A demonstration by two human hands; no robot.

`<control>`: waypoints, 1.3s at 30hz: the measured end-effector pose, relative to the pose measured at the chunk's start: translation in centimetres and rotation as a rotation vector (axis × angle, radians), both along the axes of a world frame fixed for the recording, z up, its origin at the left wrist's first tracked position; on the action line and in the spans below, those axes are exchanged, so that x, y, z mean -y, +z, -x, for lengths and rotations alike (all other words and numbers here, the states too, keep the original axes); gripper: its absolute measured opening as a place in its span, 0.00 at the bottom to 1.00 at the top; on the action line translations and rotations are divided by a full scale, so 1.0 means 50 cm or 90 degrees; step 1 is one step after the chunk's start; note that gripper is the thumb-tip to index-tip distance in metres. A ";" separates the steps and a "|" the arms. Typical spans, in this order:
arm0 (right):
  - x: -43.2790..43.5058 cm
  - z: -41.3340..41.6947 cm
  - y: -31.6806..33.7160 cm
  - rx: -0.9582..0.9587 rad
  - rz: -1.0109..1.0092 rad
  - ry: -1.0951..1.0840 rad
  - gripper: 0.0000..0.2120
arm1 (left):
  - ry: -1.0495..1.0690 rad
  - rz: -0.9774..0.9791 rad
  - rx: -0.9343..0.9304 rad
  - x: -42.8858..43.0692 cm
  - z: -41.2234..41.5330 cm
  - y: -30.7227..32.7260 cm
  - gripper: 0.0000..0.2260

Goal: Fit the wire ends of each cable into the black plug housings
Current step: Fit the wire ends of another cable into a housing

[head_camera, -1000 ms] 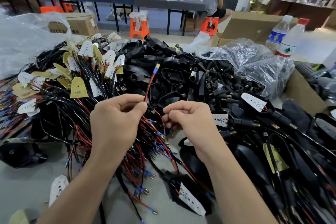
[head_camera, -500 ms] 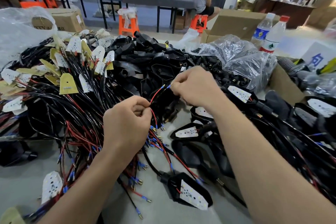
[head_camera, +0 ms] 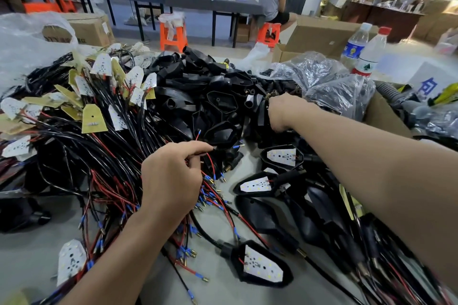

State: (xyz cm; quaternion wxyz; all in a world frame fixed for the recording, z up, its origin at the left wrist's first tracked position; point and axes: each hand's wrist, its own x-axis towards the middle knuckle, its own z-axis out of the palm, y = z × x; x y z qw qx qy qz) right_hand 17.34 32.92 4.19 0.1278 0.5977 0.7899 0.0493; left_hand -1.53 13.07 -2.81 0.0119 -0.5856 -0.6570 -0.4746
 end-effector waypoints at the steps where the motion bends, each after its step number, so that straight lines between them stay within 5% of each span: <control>1: 0.001 -0.001 -0.005 -0.013 -0.016 -0.005 0.14 | 0.001 0.011 0.017 0.000 0.002 0.001 0.17; 4: 0.003 0.001 -0.014 0.000 -0.075 0.026 0.15 | 0.002 0.035 0.054 0.000 0.003 0.002 0.16; 7: 0.010 0.012 -0.001 0.037 -0.139 0.087 0.03 | -0.008 0.029 0.092 0.000 0.000 0.005 0.14; 9: 0.018 0.022 0.014 0.069 -0.169 0.102 0.11 | -0.013 0.026 0.121 -0.001 -0.003 0.006 0.11; 13: 0.055 0.044 0.052 0.043 -0.214 0.066 0.11 | -0.019 0.026 0.162 -0.003 -0.007 0.009 0.06; 17: 0.098 0.048 0.089 -0.270 -0.153 0.040 0.03 | -0.008 0.023 0.157 -0.005 -0.006 0.011 0.07; 20: 0.163 0.059 0.049 -0.733 -0.029 0.028 0.07 | 0.011 0.017 0.167 -0.009 -0.006 0.011 0.08; 23: 0.231 0.084 -0.035 -0.977 -0.082 -0.031 0.09 | 0.016 -0.006 0.194 -0.010 -0.003 0.008 0.08; 27: 0.271 0.117 -0.094 -1.324 0.069 -0.142 0.13 | 0.002 -0.020 0.245 -0.014 0.009 0.007 0.10; 35: 0.280 0.103 -0.098 -1.512 0.233 -0.197 0.09 | -0.078 0.020 0.374 -0.013 0.011 0.004 0.13; 39: 0.277 0.096 -0.098 -1.572 0.282 -0.230 0.08 | -0.073 0.001 0.388 -0.015 0.010 0.002 0.07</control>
